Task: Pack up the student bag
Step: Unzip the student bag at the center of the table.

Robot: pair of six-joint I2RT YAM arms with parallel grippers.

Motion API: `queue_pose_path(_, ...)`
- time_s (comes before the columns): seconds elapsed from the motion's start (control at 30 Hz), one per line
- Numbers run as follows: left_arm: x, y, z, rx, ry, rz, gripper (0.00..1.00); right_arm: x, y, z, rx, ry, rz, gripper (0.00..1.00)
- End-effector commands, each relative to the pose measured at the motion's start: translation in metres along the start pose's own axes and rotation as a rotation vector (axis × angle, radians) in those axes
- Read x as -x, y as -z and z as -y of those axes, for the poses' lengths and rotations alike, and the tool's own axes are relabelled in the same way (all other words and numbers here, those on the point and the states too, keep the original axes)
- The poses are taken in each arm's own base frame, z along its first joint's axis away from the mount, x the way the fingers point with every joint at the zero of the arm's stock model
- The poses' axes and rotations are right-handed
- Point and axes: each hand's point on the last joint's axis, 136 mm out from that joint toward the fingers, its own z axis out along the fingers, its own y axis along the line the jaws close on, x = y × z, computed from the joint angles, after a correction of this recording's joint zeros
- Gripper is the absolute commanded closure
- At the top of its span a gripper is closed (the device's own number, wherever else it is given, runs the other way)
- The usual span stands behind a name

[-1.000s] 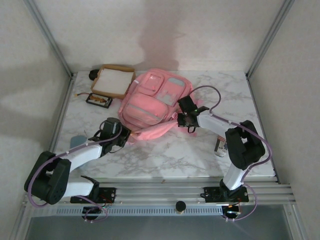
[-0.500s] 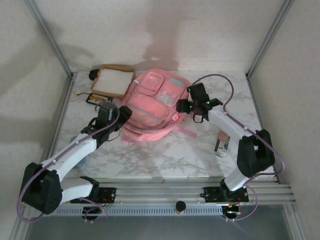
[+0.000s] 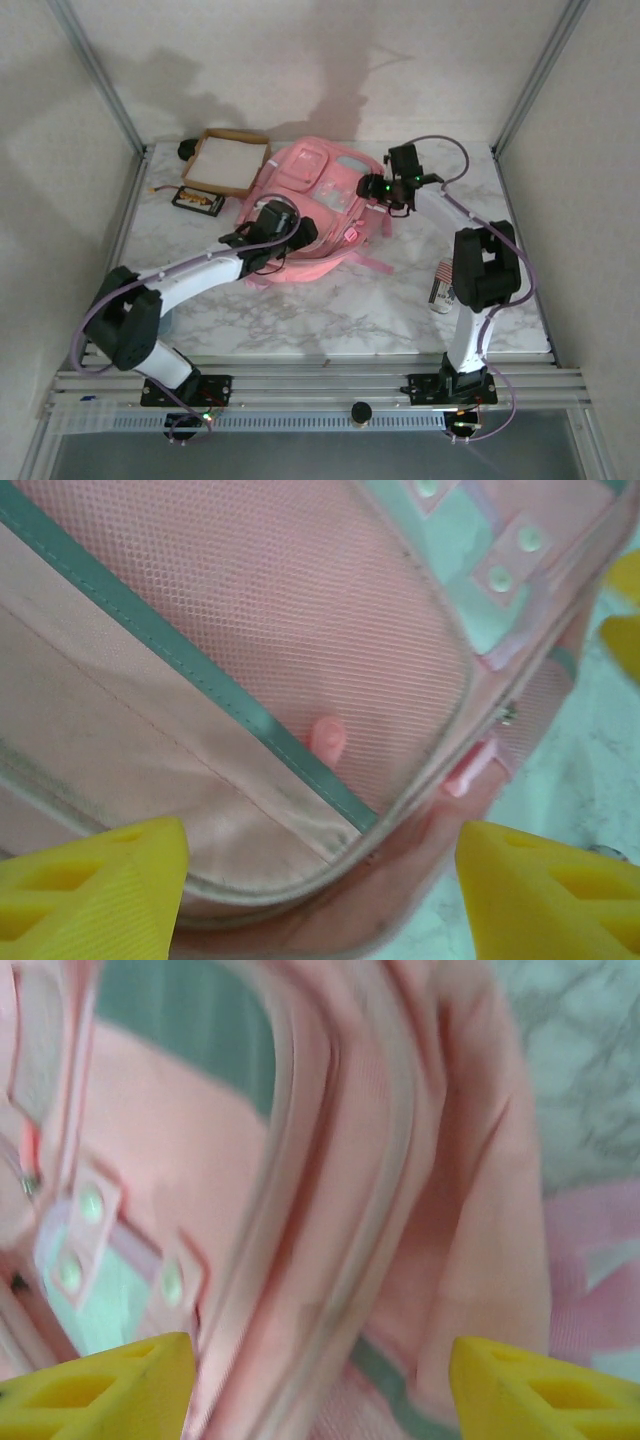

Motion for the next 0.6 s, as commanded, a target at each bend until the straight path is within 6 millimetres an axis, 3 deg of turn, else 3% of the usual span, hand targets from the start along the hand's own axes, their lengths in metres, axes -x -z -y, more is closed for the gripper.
queue_pose_path(0.0,-0.002,-0.025,0.001,0.045,-0.007,-0.002,0.30,0.000,-0.015,0.009,-0.050,-0.074,-0.021,0.32)
queue_pose_path(0.1,-0.009,-0.034,-0.001,0.050,-0.003,0.002,0.32,-0.008,-0.031,-0.008,0.024,-0.086,-0.072,0.39)
queue_pose_path(0.27,-0.010,-0.053,-0.028,0.142,-0.025,-0.013,0.34,-0.026,-0.053,-0.003,0.008,-0.140,-0.115,0.51)
queue_pose_path(0.37,-0.006,-0.055,-0.040,0.191,-0.054,0.009,0.34,-0.027,-0.063,-0.003,0.016,-0.141,-0.132,0.67)
queue_pose_path(0.5,0.007,-0.055,-0.051,0.234,-0.091,0.042,0.35,-0.029,-0.043,-0.010,0.068,-0.167,-0.098,1.00)
queue_pose_path(0.57,0.020,-0.052,-0.057,0.260,-0.120,0.074,0.35,-0.033,-0.027,-0.016,0.109,-0.188,-0.073,1.00)
